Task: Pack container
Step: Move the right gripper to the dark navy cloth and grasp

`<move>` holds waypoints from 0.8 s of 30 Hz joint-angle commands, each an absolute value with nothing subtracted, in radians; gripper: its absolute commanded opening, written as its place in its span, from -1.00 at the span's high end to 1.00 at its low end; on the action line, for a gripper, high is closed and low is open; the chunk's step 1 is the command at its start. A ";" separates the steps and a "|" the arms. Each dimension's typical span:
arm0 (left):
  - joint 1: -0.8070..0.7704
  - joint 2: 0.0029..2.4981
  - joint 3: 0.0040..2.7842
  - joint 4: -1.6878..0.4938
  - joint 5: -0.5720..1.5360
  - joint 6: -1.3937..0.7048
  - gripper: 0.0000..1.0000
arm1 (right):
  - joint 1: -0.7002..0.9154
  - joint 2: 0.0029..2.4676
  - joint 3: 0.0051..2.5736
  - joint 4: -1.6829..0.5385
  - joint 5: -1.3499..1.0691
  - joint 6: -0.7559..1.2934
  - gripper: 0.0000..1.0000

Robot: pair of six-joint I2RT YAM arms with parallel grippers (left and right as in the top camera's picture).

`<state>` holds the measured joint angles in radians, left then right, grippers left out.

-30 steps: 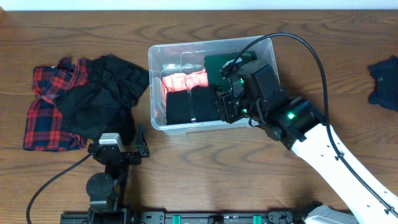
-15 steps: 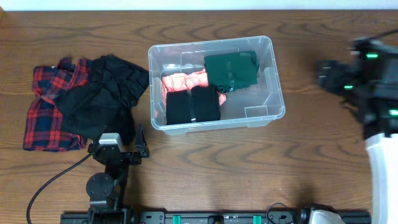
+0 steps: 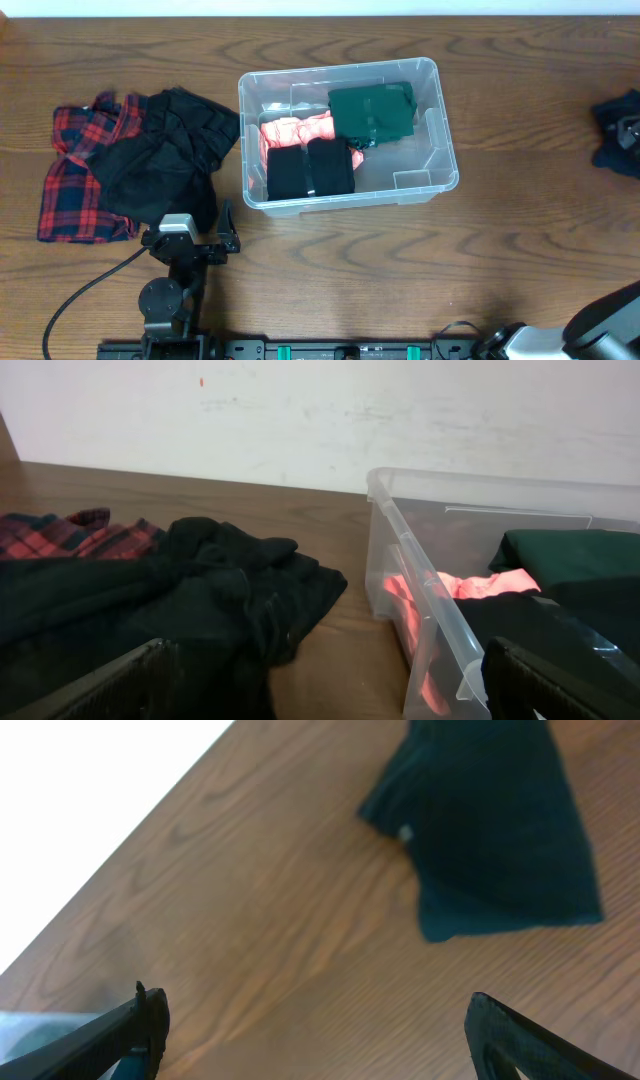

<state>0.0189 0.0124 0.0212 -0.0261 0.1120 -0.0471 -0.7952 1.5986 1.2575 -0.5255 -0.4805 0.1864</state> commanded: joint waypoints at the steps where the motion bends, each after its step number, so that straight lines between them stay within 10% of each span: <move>1: 0.024 0.010 0.004 -0.060 0.123 -0.031 -0.96 | -0.854 1.672 1.266 -0.480 -0.574 0.139 -0.88; 24: 0.024 0.010 0.004 -0.060 0.123 -0.031 -0.96 | -1.029 2.025 1.266 -0.239 -0.553 0.118 -0.82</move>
<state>0.0189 0.0124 0.0212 -0.0261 0.1120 -0.0471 -1.0225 1.9839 1.2575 -0.2565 -0.5507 0.1322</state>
